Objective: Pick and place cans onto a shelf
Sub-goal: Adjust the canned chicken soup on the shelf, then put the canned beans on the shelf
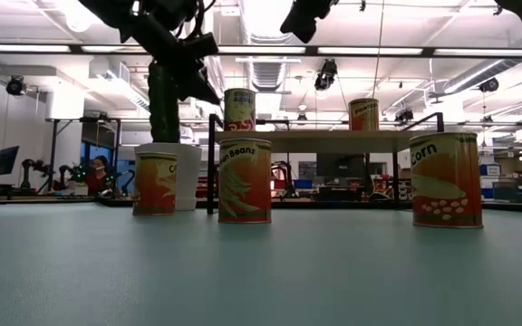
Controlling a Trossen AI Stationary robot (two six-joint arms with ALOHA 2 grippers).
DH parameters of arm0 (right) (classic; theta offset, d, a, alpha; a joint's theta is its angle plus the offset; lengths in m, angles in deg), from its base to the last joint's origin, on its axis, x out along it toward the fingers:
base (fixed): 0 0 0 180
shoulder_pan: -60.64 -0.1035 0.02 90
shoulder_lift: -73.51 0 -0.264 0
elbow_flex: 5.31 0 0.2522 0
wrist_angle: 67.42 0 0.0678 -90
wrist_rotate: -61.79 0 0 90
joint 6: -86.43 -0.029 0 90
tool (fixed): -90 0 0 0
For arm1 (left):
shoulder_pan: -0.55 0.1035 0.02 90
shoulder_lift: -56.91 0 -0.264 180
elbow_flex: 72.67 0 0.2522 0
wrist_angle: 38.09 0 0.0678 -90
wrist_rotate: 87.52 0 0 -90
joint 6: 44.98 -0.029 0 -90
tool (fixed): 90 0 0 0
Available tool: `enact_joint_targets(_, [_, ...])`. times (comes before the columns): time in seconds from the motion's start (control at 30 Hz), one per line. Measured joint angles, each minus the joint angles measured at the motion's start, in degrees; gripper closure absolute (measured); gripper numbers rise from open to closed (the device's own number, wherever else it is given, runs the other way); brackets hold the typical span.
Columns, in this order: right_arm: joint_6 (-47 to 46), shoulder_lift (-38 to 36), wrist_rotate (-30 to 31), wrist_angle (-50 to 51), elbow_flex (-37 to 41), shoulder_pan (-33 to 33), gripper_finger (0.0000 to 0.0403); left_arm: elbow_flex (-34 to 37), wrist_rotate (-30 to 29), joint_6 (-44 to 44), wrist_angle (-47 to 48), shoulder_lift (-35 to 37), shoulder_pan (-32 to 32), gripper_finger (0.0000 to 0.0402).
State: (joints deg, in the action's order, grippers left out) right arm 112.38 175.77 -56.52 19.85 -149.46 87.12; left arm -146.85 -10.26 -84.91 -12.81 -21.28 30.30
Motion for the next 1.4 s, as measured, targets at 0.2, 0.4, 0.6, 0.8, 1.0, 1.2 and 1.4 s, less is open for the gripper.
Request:
enact_joint_targets(0.2, [0.13, 0.0, -0.02, 0.0, 0.0, 0.0, 0.0394, -0.04, 0.31, -0.22, -1.72, -1.07, 1.28, 0.0402])
enact_joint_targets(0.4, [0.16, 0.0, -0.02, 0.0, 0.0, 0.0, 0.0394, -0.04, 0.42, -0.75, -2.87, -2.05, 1.21, 0.0402])
enact_joint_targets(0.6, [0.16, 0.0, -0.02, 0.0, 0.0, 0.0, 0.0394, -0.04, 0.42, -0.75, -3.61, -2.34, 1.28, 0.0402])
enact_joint_targets(0.8, [0.16, 0.0, -0.02, 0.0, 0.0, 0.0, 0.0394, -0.04, 1.82, -0.75, -4.65, -2.34, 1.23, 0.0402])
enact_joint_targets(1.0, [0.15, 0.0, -0.03, 0.03, 0.0, 0.0, 0.0394, -0.04, 1.82, -0.18, -4.74, -2.34, 1.23, 0.0402])
enact_joint_targets(1.2, [0.16, 0.0, -0.04, 0.16, 0.0, 0.0, 0.0394, -0.04, 0.6, -0.02, -4.59, -2.26, 1.23, 0.0402])
enact_joint_targets(1.4, [-1.34, -1.3, 0.0, 0.44, 0.04, -1.43, 0.0394, 0.02, 0.43, 5.59, 0.77, 2.89, 0.47, 0.0402])
